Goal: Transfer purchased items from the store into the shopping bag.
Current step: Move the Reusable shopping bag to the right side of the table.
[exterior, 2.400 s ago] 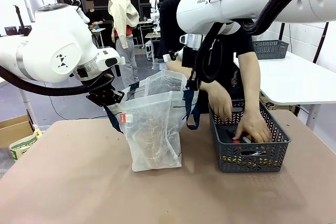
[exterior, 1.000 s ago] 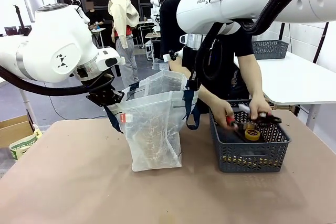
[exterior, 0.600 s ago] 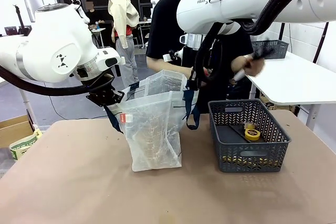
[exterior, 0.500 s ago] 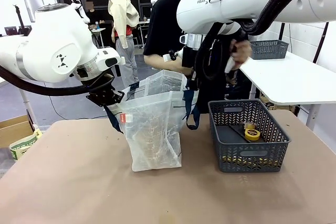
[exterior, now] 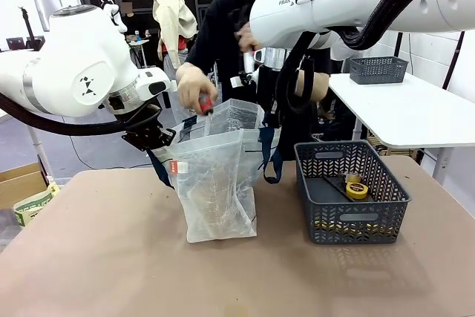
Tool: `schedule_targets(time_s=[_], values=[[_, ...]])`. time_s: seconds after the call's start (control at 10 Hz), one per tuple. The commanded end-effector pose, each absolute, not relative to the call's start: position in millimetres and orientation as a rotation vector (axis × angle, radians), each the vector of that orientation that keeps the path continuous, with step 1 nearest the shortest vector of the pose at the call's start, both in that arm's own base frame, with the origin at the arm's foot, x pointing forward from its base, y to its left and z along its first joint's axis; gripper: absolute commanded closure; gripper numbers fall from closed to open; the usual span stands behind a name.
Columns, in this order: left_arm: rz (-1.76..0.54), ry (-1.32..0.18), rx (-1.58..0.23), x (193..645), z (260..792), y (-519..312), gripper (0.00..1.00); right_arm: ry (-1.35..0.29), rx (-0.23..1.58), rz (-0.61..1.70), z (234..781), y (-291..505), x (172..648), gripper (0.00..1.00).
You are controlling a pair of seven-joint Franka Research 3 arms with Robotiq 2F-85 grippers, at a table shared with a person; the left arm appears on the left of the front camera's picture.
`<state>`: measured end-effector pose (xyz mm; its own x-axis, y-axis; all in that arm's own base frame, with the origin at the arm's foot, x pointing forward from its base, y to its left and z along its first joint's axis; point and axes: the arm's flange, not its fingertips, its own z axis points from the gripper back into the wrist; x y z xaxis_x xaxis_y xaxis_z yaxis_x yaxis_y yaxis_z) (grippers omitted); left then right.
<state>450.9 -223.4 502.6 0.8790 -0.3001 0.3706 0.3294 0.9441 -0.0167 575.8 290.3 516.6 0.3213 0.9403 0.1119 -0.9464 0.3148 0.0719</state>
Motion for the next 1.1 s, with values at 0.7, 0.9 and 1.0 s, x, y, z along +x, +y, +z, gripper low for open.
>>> schedule_targets(time_s=[0.7,0.9,1.0], values=[[-0.332,-0.379,-0.074,451.0,503.4,-222.9,1.00,-0.051,0.132,1.240,515.9,289.6,575.9,1.00],[-0.332,-0.379,-0.074,451.0,503.4,-222.9,1.00,-0.051,0.132,1.240,515.9,289.6,575.9,1.00],[-0.332,-0.379,-0.074,451.0,503.4,-222.9,1.00,-0.051,0.132,1.240,515.9,289.6,575.9,1.00]])
